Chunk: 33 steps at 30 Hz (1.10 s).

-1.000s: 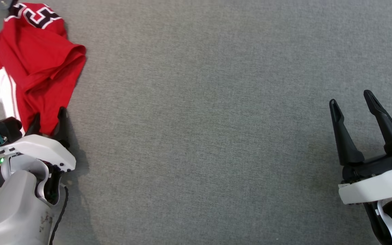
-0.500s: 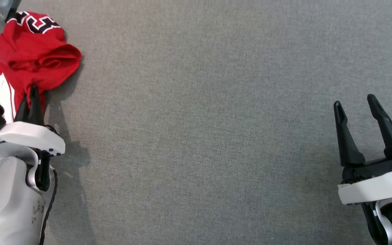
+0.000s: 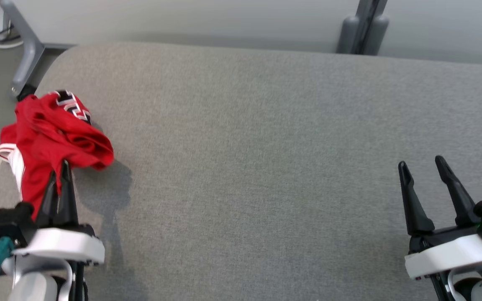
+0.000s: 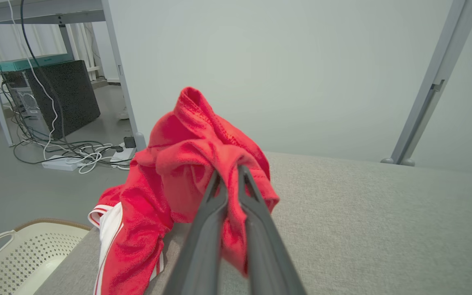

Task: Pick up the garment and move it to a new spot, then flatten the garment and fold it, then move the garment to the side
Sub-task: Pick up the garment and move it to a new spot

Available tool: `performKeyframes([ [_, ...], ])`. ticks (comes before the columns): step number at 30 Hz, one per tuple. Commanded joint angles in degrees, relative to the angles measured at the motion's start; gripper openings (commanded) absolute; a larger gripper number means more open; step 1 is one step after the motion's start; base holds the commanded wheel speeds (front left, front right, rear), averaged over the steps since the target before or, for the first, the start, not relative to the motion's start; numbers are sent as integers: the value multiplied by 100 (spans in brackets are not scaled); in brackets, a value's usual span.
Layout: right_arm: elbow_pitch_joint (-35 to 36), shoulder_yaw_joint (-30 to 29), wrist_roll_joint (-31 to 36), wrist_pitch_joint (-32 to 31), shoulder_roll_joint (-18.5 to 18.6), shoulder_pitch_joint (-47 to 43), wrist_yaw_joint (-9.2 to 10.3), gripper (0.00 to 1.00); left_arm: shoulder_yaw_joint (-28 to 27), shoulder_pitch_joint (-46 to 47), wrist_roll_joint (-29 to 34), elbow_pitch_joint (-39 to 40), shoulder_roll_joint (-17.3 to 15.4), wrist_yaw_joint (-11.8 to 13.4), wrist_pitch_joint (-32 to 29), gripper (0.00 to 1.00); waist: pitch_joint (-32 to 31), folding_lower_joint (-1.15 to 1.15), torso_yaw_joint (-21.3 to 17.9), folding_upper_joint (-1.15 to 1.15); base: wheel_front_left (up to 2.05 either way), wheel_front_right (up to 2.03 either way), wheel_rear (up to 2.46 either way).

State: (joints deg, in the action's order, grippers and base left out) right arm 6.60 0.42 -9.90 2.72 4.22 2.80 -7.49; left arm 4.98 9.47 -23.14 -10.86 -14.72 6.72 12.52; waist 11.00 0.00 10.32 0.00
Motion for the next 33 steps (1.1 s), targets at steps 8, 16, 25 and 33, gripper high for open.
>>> performKeyframes([
  [8, -140, -40, -79, 72, -27, -387, -1, 100, 250, -1077, 175, 1367, -40, 354, -635, 0, -726, 0, -455, 0, 0, 0, 0],
  [16, -18, -60, -114, -8, -52, -427, -1, 100, 733, -1019, 293, 1934, 33, 202, -921, 0, -735, 0, -894, 0, 0, 0, 0],
  [25, 78, -43, -186, 99, -90, -177, -1, 100, 1515, 262, 513, 1700, 238, -434, -977, 0, -115, 0, -1833, 0, 0, 0, 0],
  [33, -165, 10, -399, 435, -125, 81, -1, 100, 1958, 1657, 769, 1403, 529, -778, -1100, 0, 621, 0, -2772, 0, 0, 0, 0],
])
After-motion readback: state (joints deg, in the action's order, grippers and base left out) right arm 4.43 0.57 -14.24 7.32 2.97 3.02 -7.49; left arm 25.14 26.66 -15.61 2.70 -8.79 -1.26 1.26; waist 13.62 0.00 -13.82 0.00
